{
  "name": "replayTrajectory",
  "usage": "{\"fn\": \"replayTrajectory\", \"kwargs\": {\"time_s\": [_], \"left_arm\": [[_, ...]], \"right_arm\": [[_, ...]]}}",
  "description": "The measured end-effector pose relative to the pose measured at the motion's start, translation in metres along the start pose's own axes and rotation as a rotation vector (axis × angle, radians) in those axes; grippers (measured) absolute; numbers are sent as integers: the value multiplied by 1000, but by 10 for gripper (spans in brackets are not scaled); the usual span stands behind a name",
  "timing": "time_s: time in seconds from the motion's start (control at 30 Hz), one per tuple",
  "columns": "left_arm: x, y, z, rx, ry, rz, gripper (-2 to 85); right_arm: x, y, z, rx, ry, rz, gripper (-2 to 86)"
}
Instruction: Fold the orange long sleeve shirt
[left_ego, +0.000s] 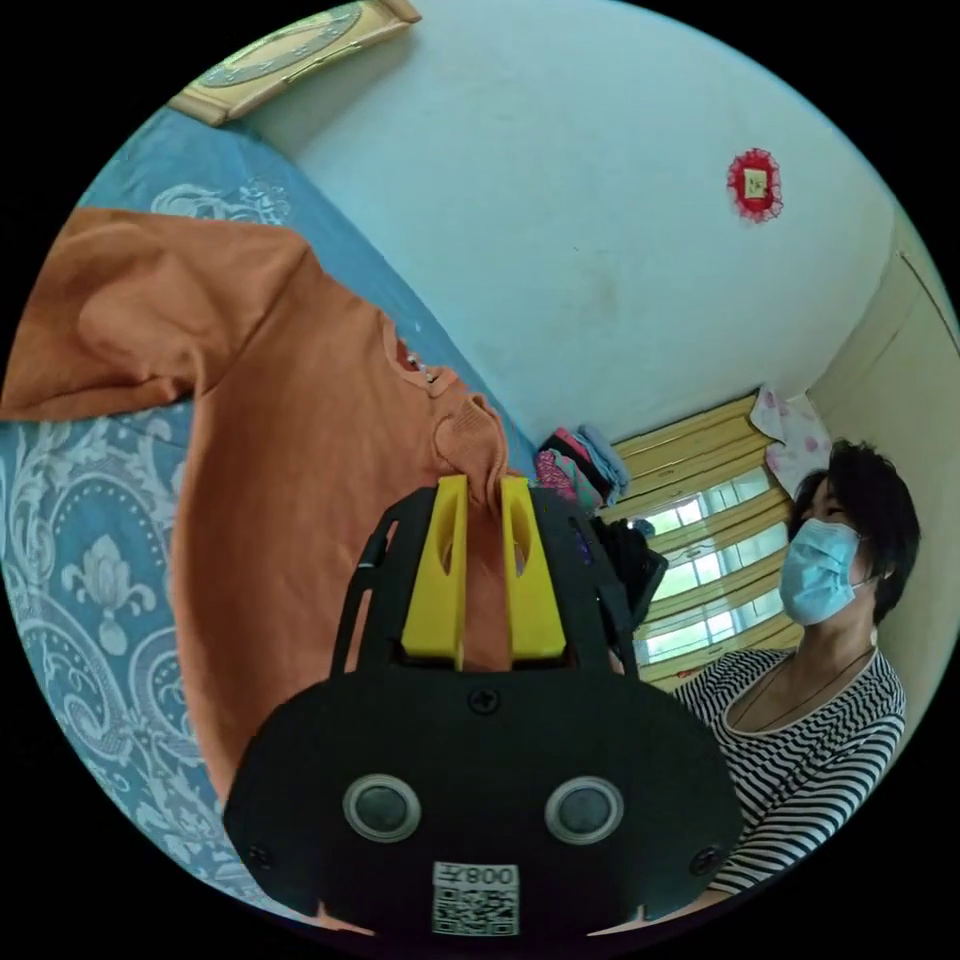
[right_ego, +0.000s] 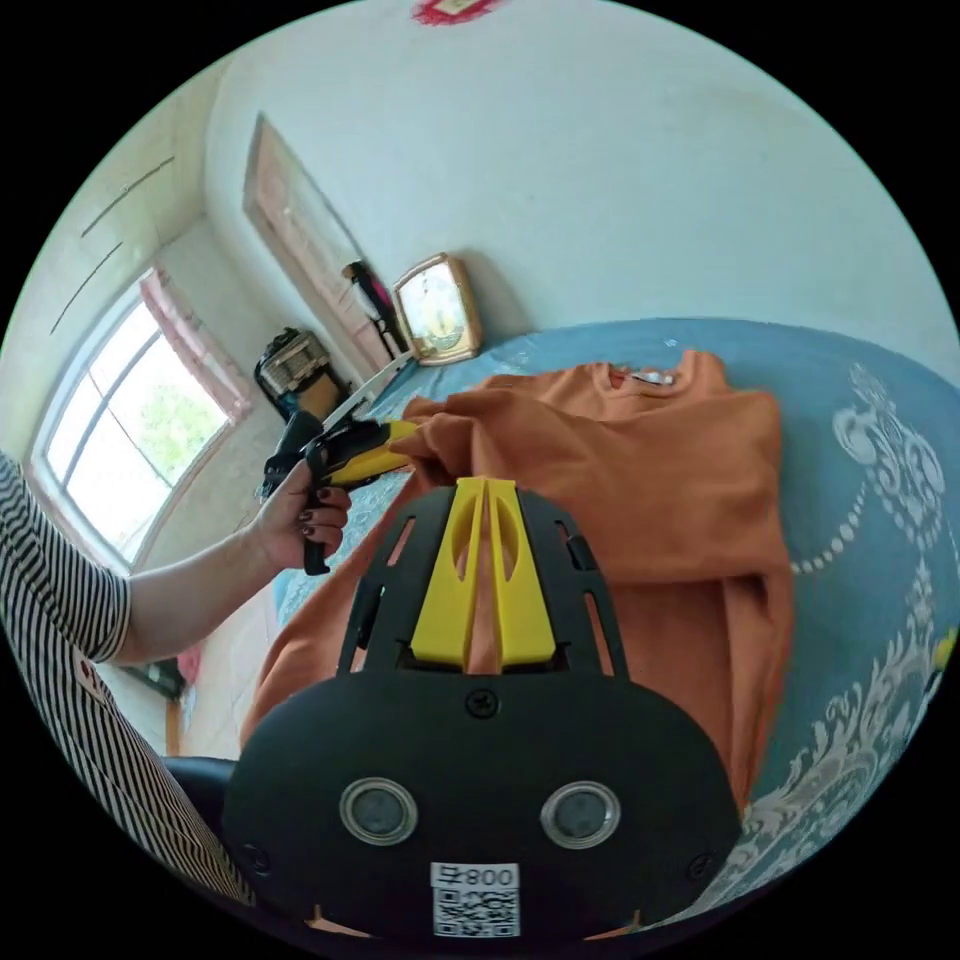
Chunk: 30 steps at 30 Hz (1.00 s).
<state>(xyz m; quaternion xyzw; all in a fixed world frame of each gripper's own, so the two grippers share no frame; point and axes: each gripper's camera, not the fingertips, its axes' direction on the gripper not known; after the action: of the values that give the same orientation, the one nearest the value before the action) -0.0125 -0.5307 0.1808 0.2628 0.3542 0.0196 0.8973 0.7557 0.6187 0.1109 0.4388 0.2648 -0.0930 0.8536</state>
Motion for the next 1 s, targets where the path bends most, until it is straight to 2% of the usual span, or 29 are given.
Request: {"fn": "replayTrajectory", "kwargs": {"time_s": [0.13, 0.23, 0.33, 0.43, 0.53, 0.67, 0.8, 1.0], "left_arm": [[-34, 6, 9, -65, -115, -90, 64], [-32, 13, -2, 5, -155, -76, 72], [-9, 9, -9, 80, -238, 3, 82], [26, -16, 19, 16, -269, 154, 91], [62, -54, 88, -141, -248, 322, 103], [102, -101, 215, -337, -178, 511, 110], [125, -136, 329, -445, -235, 608, 105], [124, -150, 430, -573, -405, 637, 85]], "right_arm": [[37, 12, -5, -33, 103, 146, 4], [55, 19, -13, -8, 132, 243, 6], [58, 22, -21, 18, 134, 283, 13], [47, 21, -37, 77, 178, 260, 28], [29, 15, -39, 79, 290, 194, 52], [16, 12, -17, -30, 404, 152, 73], [9, 12, 0, -93, 431, 132, 76], [-4, 11, 5, -109, 436, 129, 68]]}}
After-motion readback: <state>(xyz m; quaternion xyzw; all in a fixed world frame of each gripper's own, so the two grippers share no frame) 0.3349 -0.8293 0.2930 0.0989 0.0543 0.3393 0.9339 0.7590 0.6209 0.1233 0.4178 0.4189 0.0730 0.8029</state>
